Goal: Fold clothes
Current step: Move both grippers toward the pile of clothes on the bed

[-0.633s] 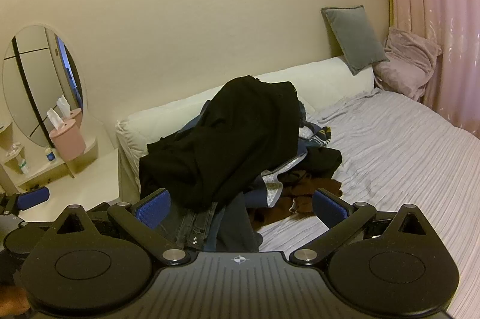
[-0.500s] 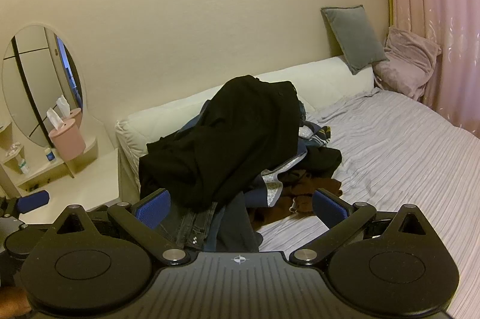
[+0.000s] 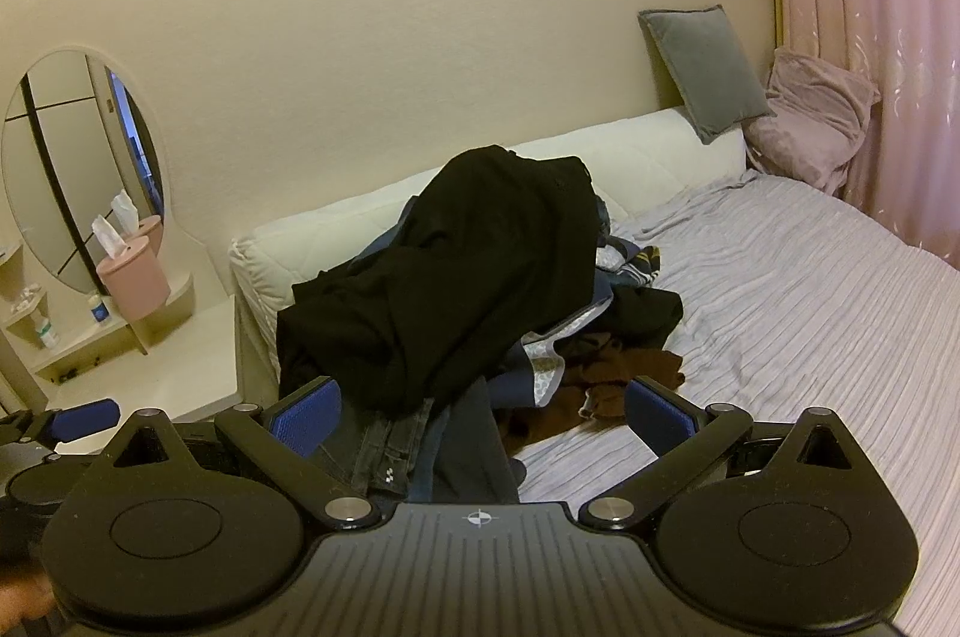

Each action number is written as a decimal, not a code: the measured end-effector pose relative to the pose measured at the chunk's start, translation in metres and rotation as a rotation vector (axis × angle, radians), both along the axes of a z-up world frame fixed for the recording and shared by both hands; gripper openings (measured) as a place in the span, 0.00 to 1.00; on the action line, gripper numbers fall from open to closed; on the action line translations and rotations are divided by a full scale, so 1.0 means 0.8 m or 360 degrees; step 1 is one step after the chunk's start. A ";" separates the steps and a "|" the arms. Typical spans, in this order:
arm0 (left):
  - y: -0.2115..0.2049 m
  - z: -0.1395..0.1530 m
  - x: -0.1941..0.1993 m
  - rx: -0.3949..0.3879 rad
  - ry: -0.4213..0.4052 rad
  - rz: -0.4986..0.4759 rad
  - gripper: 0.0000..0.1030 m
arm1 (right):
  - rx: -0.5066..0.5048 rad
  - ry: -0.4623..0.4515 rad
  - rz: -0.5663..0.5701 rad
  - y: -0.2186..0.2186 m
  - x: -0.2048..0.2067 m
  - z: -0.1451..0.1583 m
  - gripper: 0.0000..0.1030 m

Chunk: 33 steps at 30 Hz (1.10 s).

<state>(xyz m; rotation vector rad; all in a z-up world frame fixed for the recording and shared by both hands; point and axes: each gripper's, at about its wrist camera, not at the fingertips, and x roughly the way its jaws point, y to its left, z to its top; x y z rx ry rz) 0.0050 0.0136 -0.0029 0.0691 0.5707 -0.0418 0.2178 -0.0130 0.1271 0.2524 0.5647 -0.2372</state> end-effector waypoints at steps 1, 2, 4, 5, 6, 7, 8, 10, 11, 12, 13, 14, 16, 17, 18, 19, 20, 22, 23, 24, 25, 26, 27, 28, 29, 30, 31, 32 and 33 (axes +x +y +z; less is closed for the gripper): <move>0.000 0.001 0.000 0.0002 -0.0002 0.0004 1.00 | 0.0003 -0.0002 -0.0001 -0.001 -0.001 0.000 1.00; 0.000 0.003 0.001 0.0004 -0.0002 0.0009 1.00 | 0.0004 -0.0003 -0.0003 -0.002 -0.002 0.000 1.00; 0.002 0.004 0.000 -0.0034 0.0000 0.0020 1.00 | 0.0005 -0.0002 -0.0007 -0.003 -0.002 -0.002 1.00; 0.003 0.004 0.000 -0.0046 0.0003 0.0021 1.00 | 0.0007 0.0000 -0.0009 -0.004 -0.002 -0.002 1.00; 0.001 0.005 0.000 -0.0033 0.0002 0.0025 1.00 | 0.0008 0.0001 -0.0012 -0.005 -0.002 -0.002 1.00; 0.000 0.006 0.000 -0.0017 0.0001 0.0029 1.00 | 0.0008 0.0002 -0.0014 -0.005 -0.002 -0.003 1.00; -0.002 0.006 -0.001 0.0010 -0.0002 0.0031 1.00 | 0.0009 0.0003 -0.0015 -0.005 -0.002 -0.004 1.00; -0.005 0.004 -0.001 0.0033 0.0010 0.0032 1.00 | 0.0008 0.0007 -0.0018 -0.005 -0.002 -0.006 1.00; -0.005 0.002 -0.001 0.0028 0.0027 0.0032 1.00 | 0.0009 0.0010 -0.0019 -0.005 -0.003 -0.007 1.00; -0.006 0.001 -0.001 0.0027 0.0042 0.0029 1.00 | 0.0011 0.0012 -0.0019 -0.005 -0.002 -0.007 1.00; -0.007 0.000 -0.001 0.0028 0.0058 0.0027 1.00 | 0.0012 0.0014 -0.0019 -0.005 -0.003 -0.008 1.00; -0.008 -0.001 -0.001 0.0044 0.0063 0.0028 1.00 | 0.0012 0.0016 -0.0019 -0.005 -0.003 -0.009 1.00; -0.010 -0.002 -0.002 0.0080 0.0070 0.0030 1.00 | 0.0013 0.0021 -0.0020 -0.005 -0.004 -0.011 1.00; -0.009 -0.003 -0.002 0.0085 0.0078 0.0026 1.00 | 0.0014 0.0024 -0.0021 -0.006 -0.005 -0.012 1.00; -0.010 -0.003 -0.001 0.0085 0.0089 0.0021 1.00 | 0.0016 0.0028 -0.0022 -0.006 -0.005 -0.013 1.00; -0.010 -0.003 0.000 0.0084 0.0097 0.0017 1.00 | 0.0017 0.0031 -0.0024 -0.006 -0.006 -0.014 1.00; -0.011 -0.004 0.000 0.0086 0.0101 0.0013 1.00 | 0.0019 0.0033 -0.0025 -0.007 -0.006 -0.016 1.00; -0.011 -0.005 0.000 0.0092 0.0108 0.0005 1.00 | 0.0022 0.0038 -0.0028 -0.008 -0.007 -0.019 1.00; -0.012 -0.005 -0.001 0.0100 0.0110 -0.0004 1.00 | 0.0022 0.0042 -0.0031 -0.009 -0.007 -0.020 1.00; -0.013 -0.005 -0.001 0.0111 0.0115 -0.0010 1.00 | 0.0023 0.0045 -0.0034 -0.010 -0.007 -0.022 1.00; -0.014 -0.005 -0.001 0.0122 0.0121 -0.0016 1.00 | 0.0025 0.0048 -0.0038 -0.010 -0.008 -0.024 1.00; -0.016 -0.005 0.000 0.0136 0.0124 -0.0024 1.00 | 0.0026 0.0051 -0.0041 -0.011 -0.008 -0.025 1.00; -0.018 -0.004 0.000 0.0155 0.0120 -0.0034 1.00 | 0.0027 0.0055 -0.0045 -0.012 -0.007 -0.027 1.00; -0.020 -0.003 0.000 0.0177 0.0117 -0.0039 1.00 | 0.0028 0.0059 -0.0048 -0.012 -0.007 -0.028 1.00; -0.023 -0.002 0.002 0.0195 0.0115 -0.0047 1.00 | 0.0030 0.0064 -0.0052 -0.014 -0.006 -0.030 1.00; -0.025 -0.001 0.003 0.0213 0.0112 -0.0056 1.00 | 0.0034 0.0067 -0.0055 -0.015 -0.007 -0.031 1.00; -0.028 0.000 0.004 0.0231 0.0110 -0.0064 1.00 | 0.0038 0.0069 -0.0058 -0.016 -0.007 -0.033 1.00; -0.030 0.000 0.005 0.0243 0.0110 -0.0072 1.00 | 0.0040 0.0071 -0.0061 -0.018 -0.008 -0.035 1.00; -0.033 0.001 0.006 0.0253 0.0110 -0.0080 1.00 | 0.0041 0.0074 -0.0065 -0.020 -0.009 -0.038 1.00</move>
